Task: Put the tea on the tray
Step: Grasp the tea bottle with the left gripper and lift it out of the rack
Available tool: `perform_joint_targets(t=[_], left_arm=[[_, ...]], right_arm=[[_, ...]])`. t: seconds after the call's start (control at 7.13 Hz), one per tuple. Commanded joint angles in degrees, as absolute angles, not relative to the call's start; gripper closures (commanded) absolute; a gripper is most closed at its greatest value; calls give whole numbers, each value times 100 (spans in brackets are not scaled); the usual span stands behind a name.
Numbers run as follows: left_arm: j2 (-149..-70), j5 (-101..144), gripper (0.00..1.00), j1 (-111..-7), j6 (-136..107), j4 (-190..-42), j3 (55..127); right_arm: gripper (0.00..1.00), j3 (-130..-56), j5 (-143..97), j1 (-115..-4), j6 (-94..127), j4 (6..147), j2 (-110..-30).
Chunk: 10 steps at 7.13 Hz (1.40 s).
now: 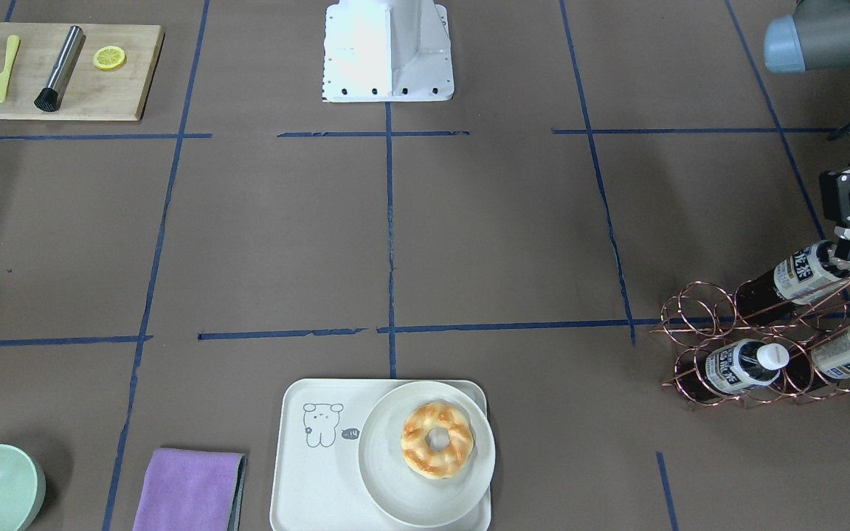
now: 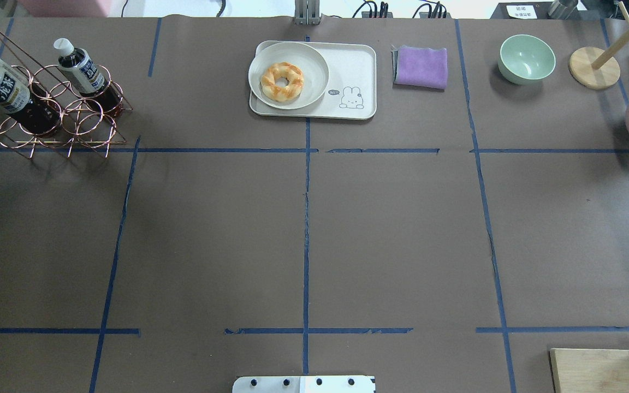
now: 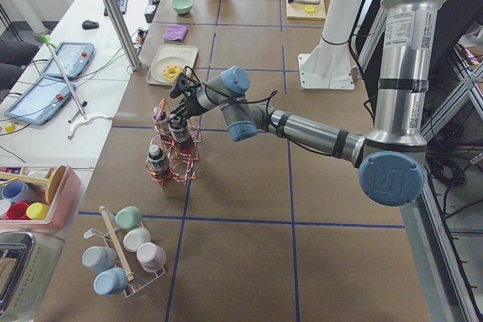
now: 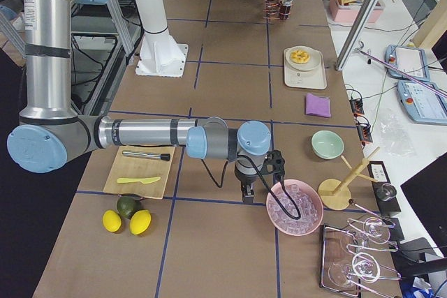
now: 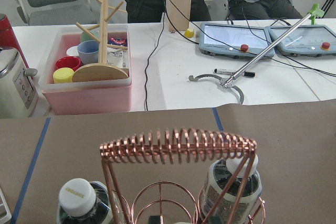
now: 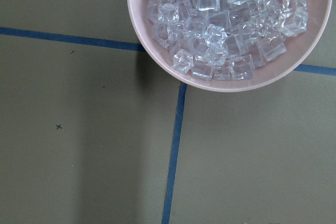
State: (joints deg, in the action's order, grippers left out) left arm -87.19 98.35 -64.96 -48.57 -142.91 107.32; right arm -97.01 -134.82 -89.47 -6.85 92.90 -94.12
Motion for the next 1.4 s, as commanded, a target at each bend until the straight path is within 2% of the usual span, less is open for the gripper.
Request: perform_joint_targets(t=[0.0,0.42,0.84,1.26], left_arm=[[-8640,9844,95,-6757,-4860,-14291,10959],[-8297,9887,94,-6838,-4939,-14117,11696],[-8463,9835,97,-6253,-5378,-13843,11873],[-9120,9391,97,-5690,-5867,-11871,12663]], right_arm=[[0,-9694,-13482,-8947,-686,9290,-9413],[0,-9703,-13482,-8947,-686,9290,-9413],[0,-9712,-13482,-8947,-686,9290,-9413],[0,-9712,-13491,-8947,-686,9290,-9413]])
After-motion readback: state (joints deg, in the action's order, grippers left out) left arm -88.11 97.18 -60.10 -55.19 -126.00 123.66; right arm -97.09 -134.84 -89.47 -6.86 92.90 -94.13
